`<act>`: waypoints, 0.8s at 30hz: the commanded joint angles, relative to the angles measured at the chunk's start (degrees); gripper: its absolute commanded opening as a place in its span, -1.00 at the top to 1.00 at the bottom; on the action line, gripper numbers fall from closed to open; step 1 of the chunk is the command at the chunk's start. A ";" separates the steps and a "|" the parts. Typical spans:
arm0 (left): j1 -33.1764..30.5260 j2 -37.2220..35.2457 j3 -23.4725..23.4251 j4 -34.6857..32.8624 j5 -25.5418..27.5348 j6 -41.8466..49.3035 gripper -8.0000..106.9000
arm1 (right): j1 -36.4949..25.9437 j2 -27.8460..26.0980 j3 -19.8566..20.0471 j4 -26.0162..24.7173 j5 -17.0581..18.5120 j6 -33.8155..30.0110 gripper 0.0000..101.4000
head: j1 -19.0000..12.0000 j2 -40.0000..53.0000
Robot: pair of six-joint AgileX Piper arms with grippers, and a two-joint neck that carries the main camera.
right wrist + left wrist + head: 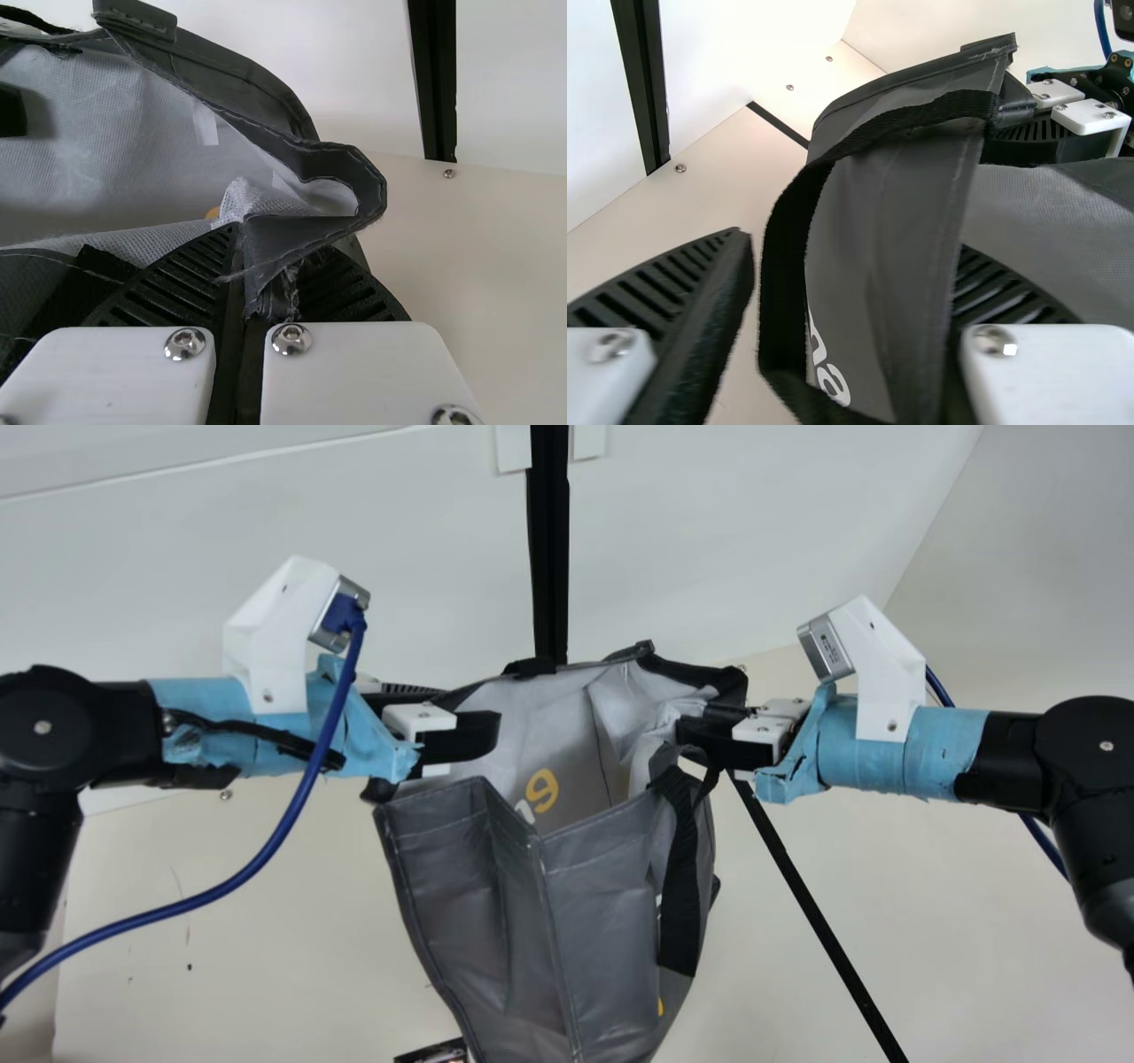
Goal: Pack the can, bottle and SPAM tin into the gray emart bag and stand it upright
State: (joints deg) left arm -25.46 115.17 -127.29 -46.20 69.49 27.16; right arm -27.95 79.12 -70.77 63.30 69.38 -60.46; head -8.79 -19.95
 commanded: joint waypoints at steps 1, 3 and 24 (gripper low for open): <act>0.00 0.00 0.00 0.00 0.00 0.00 -0.28 | 0.00 0.00 0.00 0.00 0.00 0.00 1.00 | -1.21 -0.05; 0.00 0.00 0.00 0.00 0.00 0.00 -0.39 | 0.00 0.00 0.00 0.00 0.00 0.00 1.00 | -1.21 -0.05; -0.11 -8.11 10.24 -3.85 -3.31 5.82 -0.71 | 0.00 0.00 0.00 0.00 0.00 0.00 1.00 | -1.21 -0.05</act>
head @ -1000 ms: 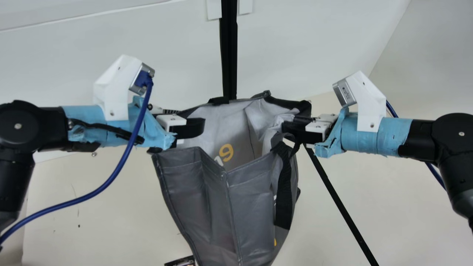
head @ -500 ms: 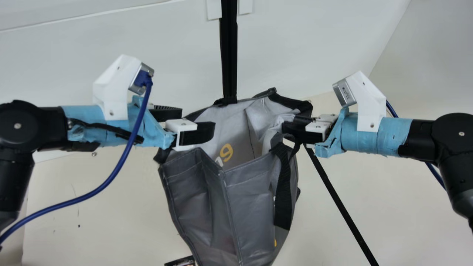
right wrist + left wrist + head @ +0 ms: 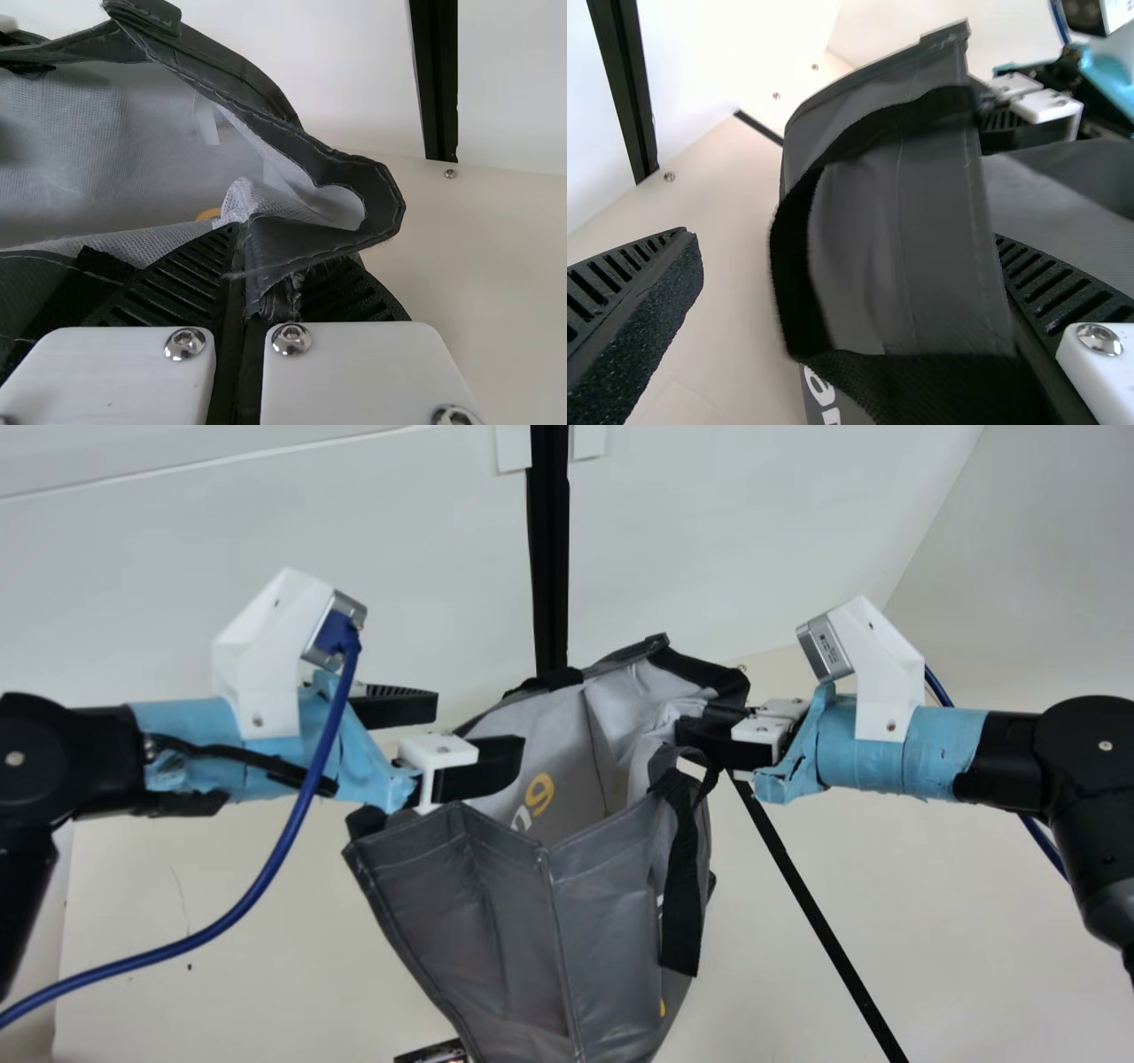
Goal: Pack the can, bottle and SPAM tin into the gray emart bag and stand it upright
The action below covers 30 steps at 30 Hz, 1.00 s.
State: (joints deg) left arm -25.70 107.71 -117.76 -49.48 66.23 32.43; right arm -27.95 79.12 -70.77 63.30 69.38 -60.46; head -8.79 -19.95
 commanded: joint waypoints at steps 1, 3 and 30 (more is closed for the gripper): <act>0.31 -1.28 1.27 -1.18 -0.13 1.13 -0.71 | 0.00 0.00 0.00 0.00 0.00 0.00 1.00 | -1.21 -0.05; 0.82 -2.52 2.32 -2.37 -0.16 2.16 -0.71 | 0.00 0.00 0.00 0.00 0.00 0.00 1.00 | -1.21 -0.05; 12.85 -19.98 16.57 23.53 -13.24 -10.47 -0.71 | 0.00 0.00 0.00 0.00 0.00 0.00 1.00 | -1.21 -0.05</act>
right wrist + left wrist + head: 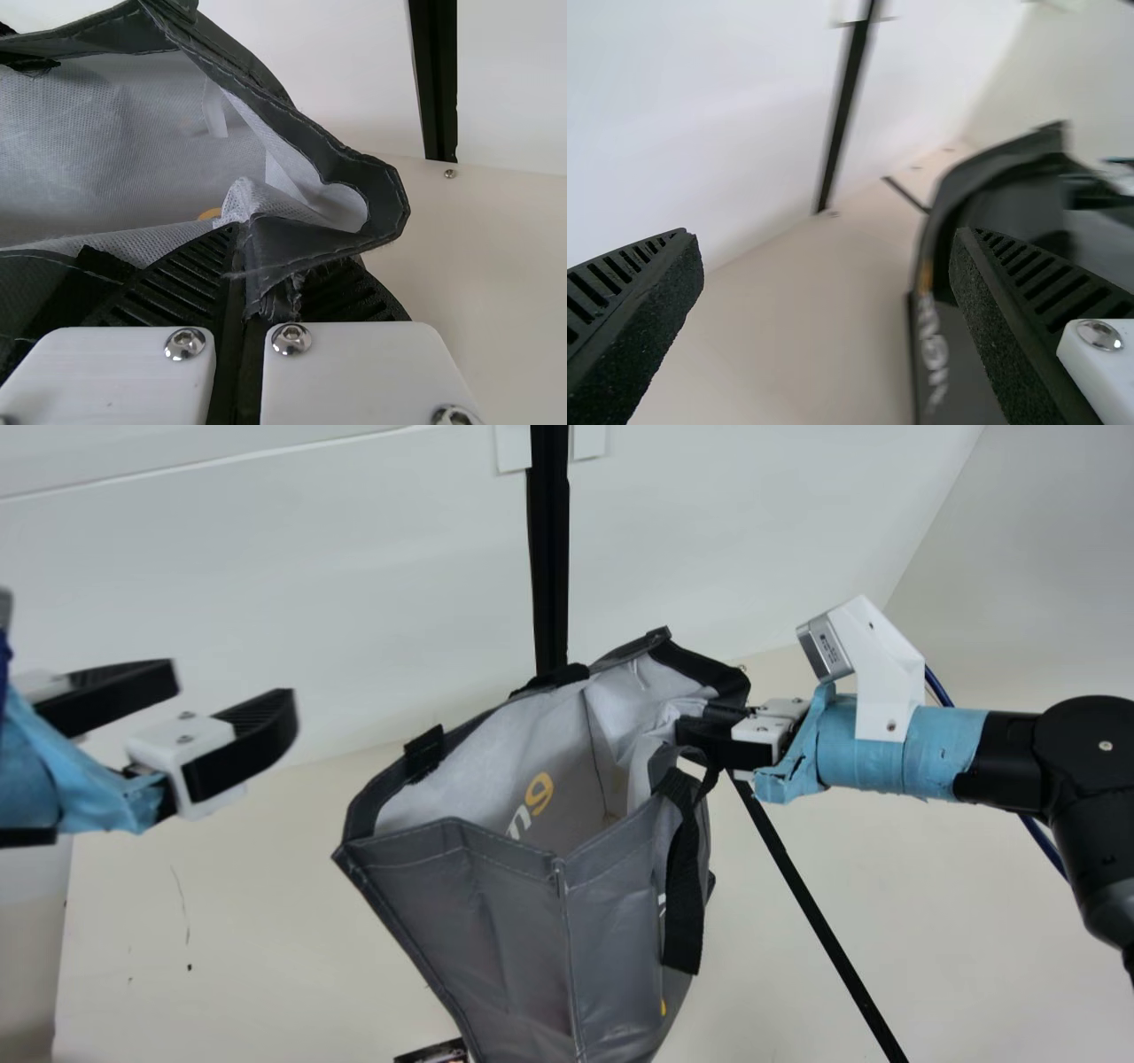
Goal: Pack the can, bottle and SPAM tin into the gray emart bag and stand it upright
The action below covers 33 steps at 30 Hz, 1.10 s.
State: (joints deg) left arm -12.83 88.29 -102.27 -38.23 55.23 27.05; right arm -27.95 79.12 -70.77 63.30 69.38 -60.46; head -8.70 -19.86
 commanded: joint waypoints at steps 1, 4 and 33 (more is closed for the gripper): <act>-0.10 -1.02 1.95 15.69 -3.09 -7.23 -0.71 | 0.00 0.00 0.00 0.00 0.00 0.00 1.00 | -1.30 -0.14; -0.21 -1.97 4.43 25.05 -4.80 -13.30 -0.71 | 0.00 0.00 0.00 0.00 0.00 0.00 1.00 | -1.30 -0.14; -0.11 -3.00 12.33 48.07 -5.27 -31.14 -0.71 | 0.44 -1.17 0.28 -0.46 -0.13 1.18 1.00 | -1.30 -0.14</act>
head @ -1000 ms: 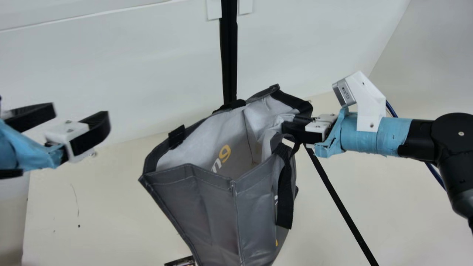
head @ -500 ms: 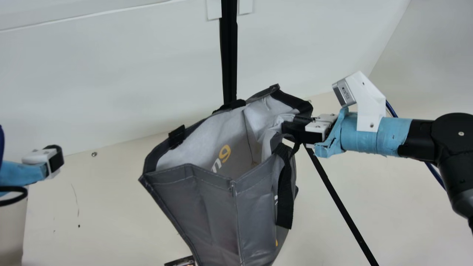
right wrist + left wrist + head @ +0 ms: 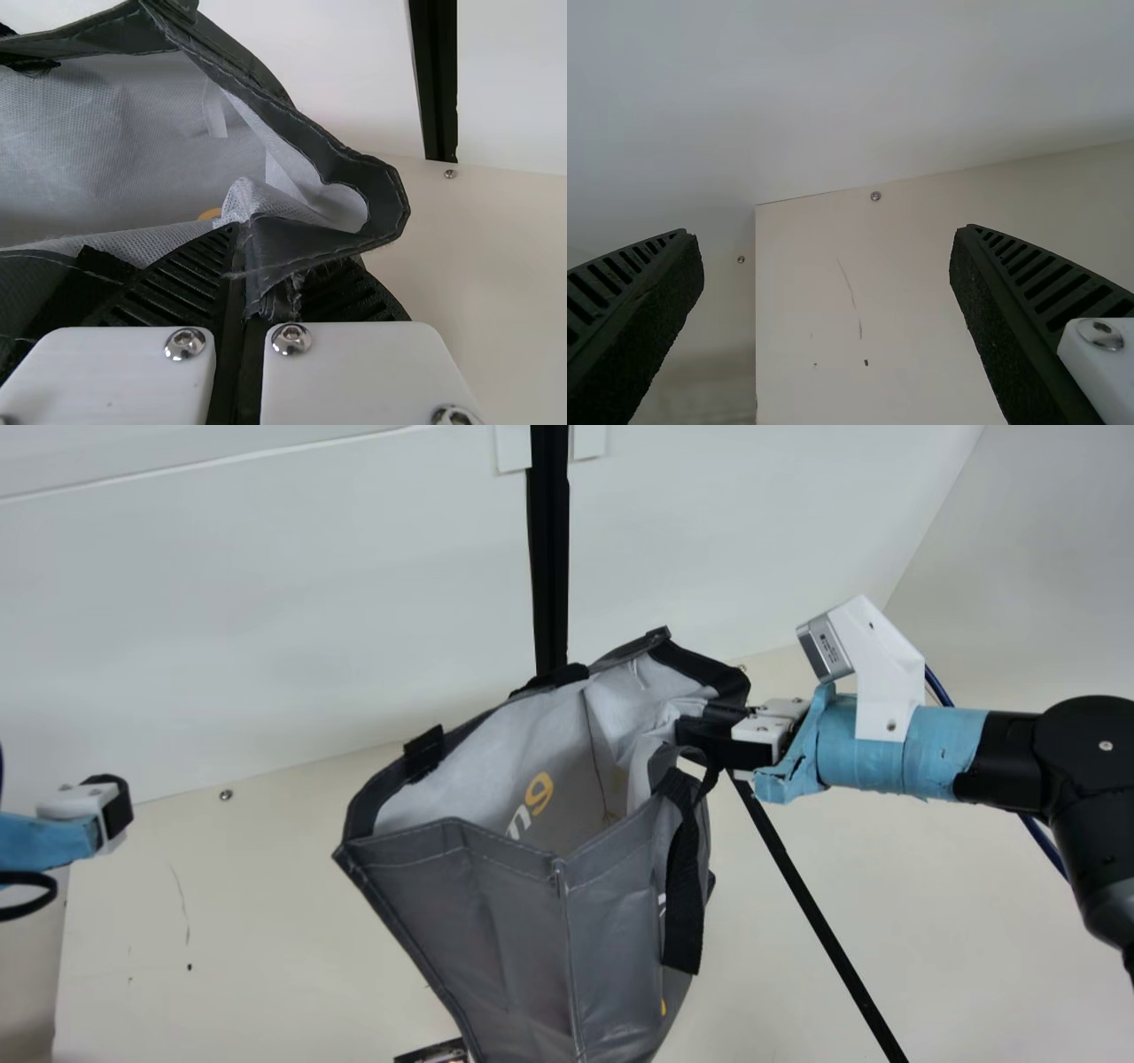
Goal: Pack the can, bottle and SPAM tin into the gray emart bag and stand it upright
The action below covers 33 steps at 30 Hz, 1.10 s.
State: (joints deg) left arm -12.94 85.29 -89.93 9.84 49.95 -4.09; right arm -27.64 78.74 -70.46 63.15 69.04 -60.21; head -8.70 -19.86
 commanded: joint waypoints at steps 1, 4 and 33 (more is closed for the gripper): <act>0.00 0.00 0.00 0.00 0.00 0.00 -0.71 | 0.19 -0.81 -0.03 -0.53 -0.05 1.08 1.00 | -1.30 -0.14; 0.00 0.00 0.00 0.00 0.00 0.00 -0.71 | -0.04 -1.04 -0.59 -2.81 -2.36 0.64 1.00 | -1.30 -0.14; 0.00 0.00 0.00 0.00 0.00 0.00 -0.71 | -10.96 2.80 -10.84 -15.00 -13.57 -1.10 1.00 | -1.30 -0.14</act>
State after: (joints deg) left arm -12.94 85.29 -89.93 9.84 49.95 -4.09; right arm -37.78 81.14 -80.36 48.21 55.37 -61.13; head -8.79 -19.86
